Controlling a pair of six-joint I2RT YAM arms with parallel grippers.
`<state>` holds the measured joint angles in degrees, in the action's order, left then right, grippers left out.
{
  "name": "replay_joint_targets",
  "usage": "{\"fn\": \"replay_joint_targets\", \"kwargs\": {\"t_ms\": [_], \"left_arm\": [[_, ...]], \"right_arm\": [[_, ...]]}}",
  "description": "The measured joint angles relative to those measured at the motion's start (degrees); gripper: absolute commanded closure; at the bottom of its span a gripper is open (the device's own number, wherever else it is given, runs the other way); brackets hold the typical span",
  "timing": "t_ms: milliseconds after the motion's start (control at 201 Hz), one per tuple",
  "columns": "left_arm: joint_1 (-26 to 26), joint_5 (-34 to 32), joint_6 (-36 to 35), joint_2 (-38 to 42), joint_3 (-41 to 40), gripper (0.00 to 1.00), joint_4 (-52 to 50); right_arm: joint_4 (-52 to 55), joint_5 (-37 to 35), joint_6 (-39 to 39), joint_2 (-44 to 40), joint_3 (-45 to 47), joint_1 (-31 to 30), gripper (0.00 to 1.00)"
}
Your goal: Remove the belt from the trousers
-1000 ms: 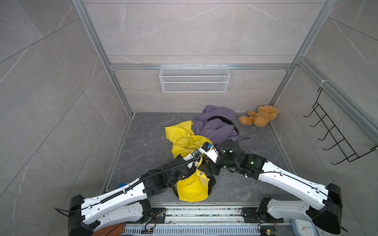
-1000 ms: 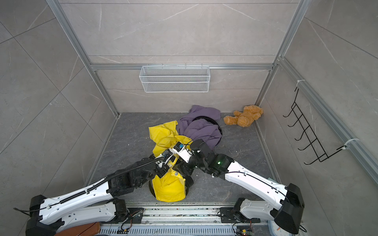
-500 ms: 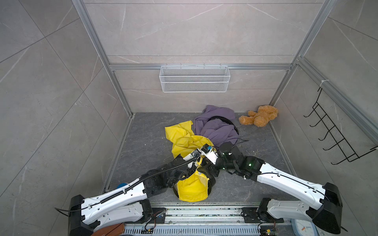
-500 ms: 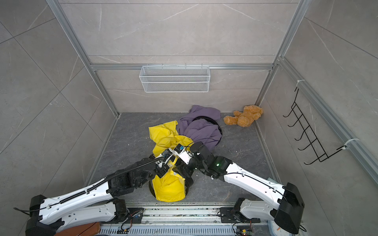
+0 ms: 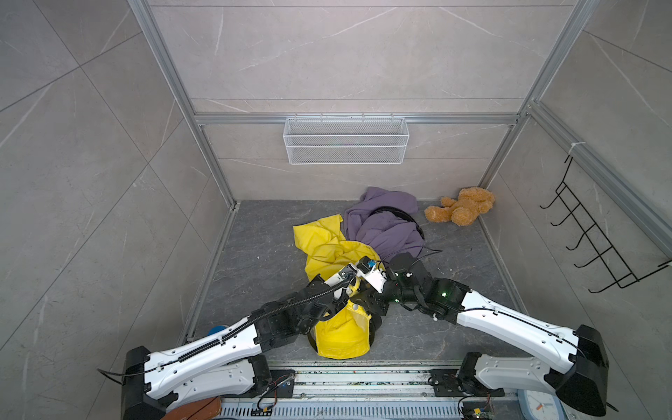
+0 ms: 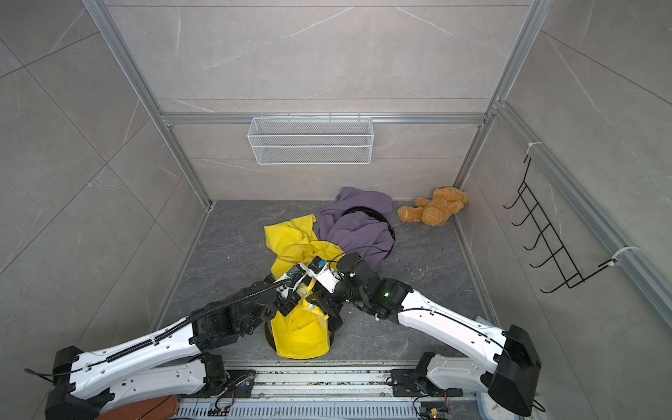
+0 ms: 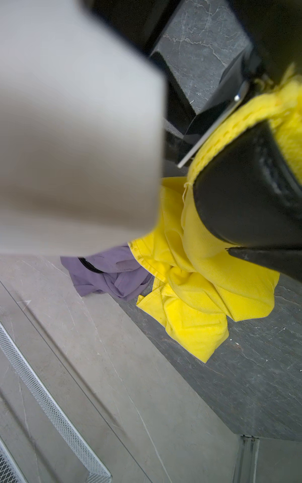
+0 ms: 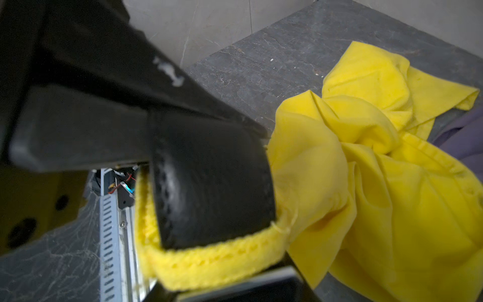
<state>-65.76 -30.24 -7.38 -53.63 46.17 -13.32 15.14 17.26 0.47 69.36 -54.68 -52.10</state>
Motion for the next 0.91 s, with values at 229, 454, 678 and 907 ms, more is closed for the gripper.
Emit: {"fn": "replay_joint_targets", "kwargs": {"t_ms": [229,454,678,907], "left_arm": [[-0.44,-1.27,1.27,1.9,-0.28,1.0,-0.81],[-1.36,-2.01,2.56,4.85,-2.82,1.0,-0.13],[-2.08,-2.82,3.41,5.62,-4.28,1.0,0.92],[-2.12,-6.58,4.74,7.13,-5.2,1.0,1.07]], "right_arm": [[-0.96,1.03,0.0,-0.92,0.04,0.24,0.92],[-2.64,5.03,0.0,-2.54,0.81,1.84,1.0],[-3.98,8.92,-0.02,-3.21,1.97,3.69,1.0],[-4.31,13.46,0.7,-6.34,3.58,8.92,1.0]]}}
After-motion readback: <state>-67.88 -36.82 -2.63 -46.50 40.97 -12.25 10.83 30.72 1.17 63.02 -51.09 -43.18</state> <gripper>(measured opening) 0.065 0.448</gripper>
